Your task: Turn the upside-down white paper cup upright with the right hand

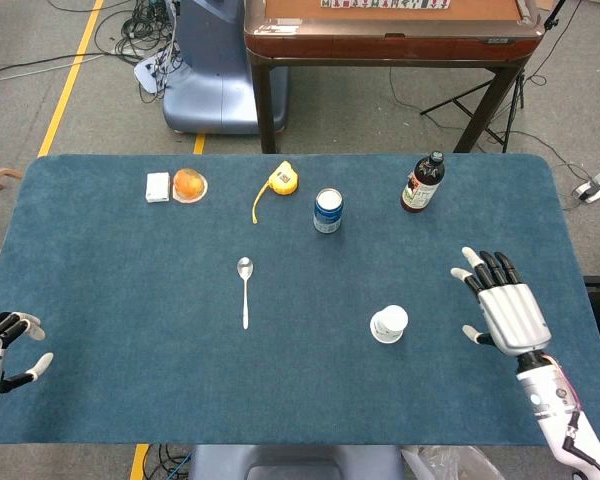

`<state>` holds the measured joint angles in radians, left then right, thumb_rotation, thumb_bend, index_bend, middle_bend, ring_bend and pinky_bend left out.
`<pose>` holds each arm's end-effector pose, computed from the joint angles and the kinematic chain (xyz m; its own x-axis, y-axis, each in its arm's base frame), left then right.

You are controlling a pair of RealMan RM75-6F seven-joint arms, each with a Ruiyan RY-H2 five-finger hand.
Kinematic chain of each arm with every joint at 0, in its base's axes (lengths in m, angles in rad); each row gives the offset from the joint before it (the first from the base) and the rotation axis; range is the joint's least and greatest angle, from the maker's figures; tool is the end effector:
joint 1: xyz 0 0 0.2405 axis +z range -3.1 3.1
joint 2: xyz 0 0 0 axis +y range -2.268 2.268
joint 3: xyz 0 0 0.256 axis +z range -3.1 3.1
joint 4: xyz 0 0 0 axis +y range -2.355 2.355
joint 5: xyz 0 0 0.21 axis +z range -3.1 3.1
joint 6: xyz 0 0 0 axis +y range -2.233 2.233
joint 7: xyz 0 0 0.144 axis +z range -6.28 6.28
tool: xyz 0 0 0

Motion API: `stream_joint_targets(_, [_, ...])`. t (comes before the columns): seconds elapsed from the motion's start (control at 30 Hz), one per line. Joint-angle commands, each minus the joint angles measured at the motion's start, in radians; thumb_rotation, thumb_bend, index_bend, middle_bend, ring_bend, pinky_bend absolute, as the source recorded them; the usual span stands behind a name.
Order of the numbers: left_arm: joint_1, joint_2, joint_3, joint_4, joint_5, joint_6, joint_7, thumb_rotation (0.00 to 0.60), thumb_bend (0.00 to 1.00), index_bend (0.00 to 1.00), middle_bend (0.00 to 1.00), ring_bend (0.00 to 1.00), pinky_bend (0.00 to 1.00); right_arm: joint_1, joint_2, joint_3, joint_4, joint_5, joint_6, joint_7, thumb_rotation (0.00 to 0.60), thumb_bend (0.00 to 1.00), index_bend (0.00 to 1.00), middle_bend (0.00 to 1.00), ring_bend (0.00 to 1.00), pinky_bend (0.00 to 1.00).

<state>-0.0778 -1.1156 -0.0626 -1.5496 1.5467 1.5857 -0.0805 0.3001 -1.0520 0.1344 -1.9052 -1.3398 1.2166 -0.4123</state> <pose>-0.3110 0.1814 0.1784 0.3773 -0.1088 0.9197 0.9217 -0.0527 -0.3843 -0.2289 -0.2431 0.1349 0.5513 -0.1170 0.8261 -0.8304 -0.1724 0.5298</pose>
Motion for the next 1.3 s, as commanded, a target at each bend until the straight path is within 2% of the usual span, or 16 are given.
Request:
stream_joint_targets(0.03, [0.003, 0.003, 0.002, -0.004, 0.004, 0.003, 0.0, 0.6, 0.17, 0.54, 0.41, 0.3, 0.6, 0.043, -0.042, 0.019, -0.001, 0.05, -0.034, -0.06, 0.6, 0.0, 0.23, 0.03, 0.0, 0.05])
stream_joint_targets(0.4, [0.007, 0.004, 0.003, -0.009, 0.002, 0.003, 0.009, 0.6, 0.17, 0.54, 0.41, 0.3, 0.6, 0.136, -0.133, 0.013, 0.003, 0.159, -0.102, -0.214, 0.6, 0.0, 0.22, 0.01, 0.0, 0.03])
stream_joint_targets(0.67, [0.007, 0.007, 0.004, -0.012, 0.006, 0.004, 0.001, 0.6, 0.17, 0.54, 0.41, 0.3, 0.6, 0.163, -0.172, -0.027, -0.004, 0.202, -0.104, -0.296, 0.6, 0.0, 0.22, 0.0, 0.0, 0.02])
stream_joint_targets(0.87, [0.008, 0.009, 0.004, -0.013, 0.007, 0.004, -0.003, 0.6, 0.17, 0.54, 0.41, 0.3, 0.6, 0.178, -0.214, -0.047, 0.026, 0.216, -0.099, -0.326, 0.6, 0.0, 0.22, 0.0, 0.0, 0.02])
stream_joint_targets(1.3, [0.011, 0.011, 0.001, -0.01, -0.001, 0.004, -0.014, 0.6, 0.17, 0.54, 0.41, 0.3, 0.6, 0.22, -0.309, -0.053, 0.086, 0.243, -0.104, -0.339, 0.6, 0.0, 0.22, 0.0, 0.0, 0.02])
